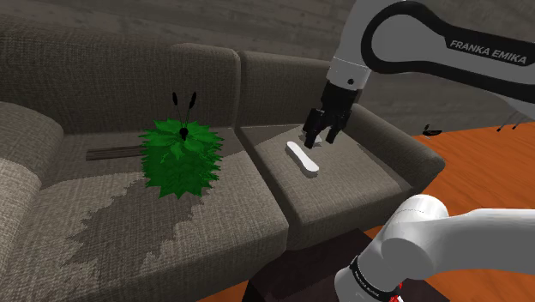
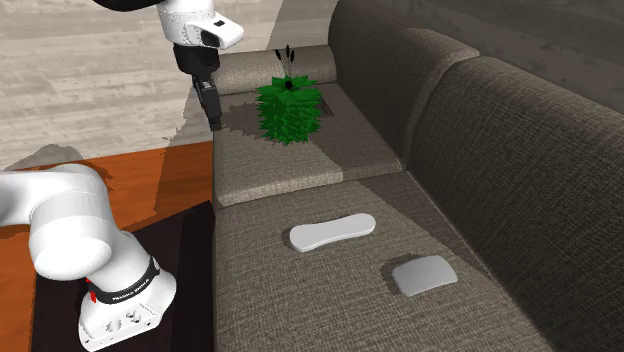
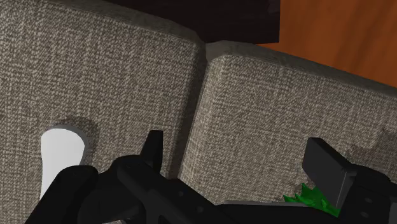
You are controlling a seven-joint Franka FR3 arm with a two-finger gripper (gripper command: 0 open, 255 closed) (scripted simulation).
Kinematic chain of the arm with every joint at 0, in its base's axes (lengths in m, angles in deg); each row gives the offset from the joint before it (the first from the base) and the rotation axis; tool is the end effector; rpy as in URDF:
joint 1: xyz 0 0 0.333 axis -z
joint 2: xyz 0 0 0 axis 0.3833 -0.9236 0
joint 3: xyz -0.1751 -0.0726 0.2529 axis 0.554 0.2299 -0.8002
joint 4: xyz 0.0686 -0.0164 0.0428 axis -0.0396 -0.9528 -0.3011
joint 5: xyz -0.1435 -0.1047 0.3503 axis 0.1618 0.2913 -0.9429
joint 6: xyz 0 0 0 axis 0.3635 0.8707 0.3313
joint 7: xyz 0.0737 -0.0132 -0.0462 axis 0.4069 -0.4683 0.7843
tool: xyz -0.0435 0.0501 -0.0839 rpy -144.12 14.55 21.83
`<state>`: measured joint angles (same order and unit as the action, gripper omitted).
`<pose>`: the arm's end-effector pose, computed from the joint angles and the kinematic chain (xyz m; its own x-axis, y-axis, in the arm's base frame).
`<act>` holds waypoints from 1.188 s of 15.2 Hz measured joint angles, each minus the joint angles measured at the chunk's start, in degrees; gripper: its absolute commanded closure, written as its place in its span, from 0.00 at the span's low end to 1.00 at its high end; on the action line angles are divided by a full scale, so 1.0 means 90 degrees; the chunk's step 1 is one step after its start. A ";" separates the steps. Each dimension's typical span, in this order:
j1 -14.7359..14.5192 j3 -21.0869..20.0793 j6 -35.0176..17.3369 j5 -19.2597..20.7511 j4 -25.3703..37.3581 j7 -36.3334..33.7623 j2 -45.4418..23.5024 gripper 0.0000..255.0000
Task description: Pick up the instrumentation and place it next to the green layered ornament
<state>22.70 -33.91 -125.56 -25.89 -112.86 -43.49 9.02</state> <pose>0.3002 0.0368 0.5758 0.9912 -0.1256 -0.0411 -0.1280 -0.9899 -0.0614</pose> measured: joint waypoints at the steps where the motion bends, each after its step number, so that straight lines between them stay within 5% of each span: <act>1: 0.0000 0.0000 0.0000 0.0000 0.0000 0.0000 0.0000 0.00; 18: 0.0771 0.1196 -0.2701 0.0861 -0.0414 0.1253 -0.2204 0.00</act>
<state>29.64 -23.14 -149.87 -18.13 -116.59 -32.22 -10.82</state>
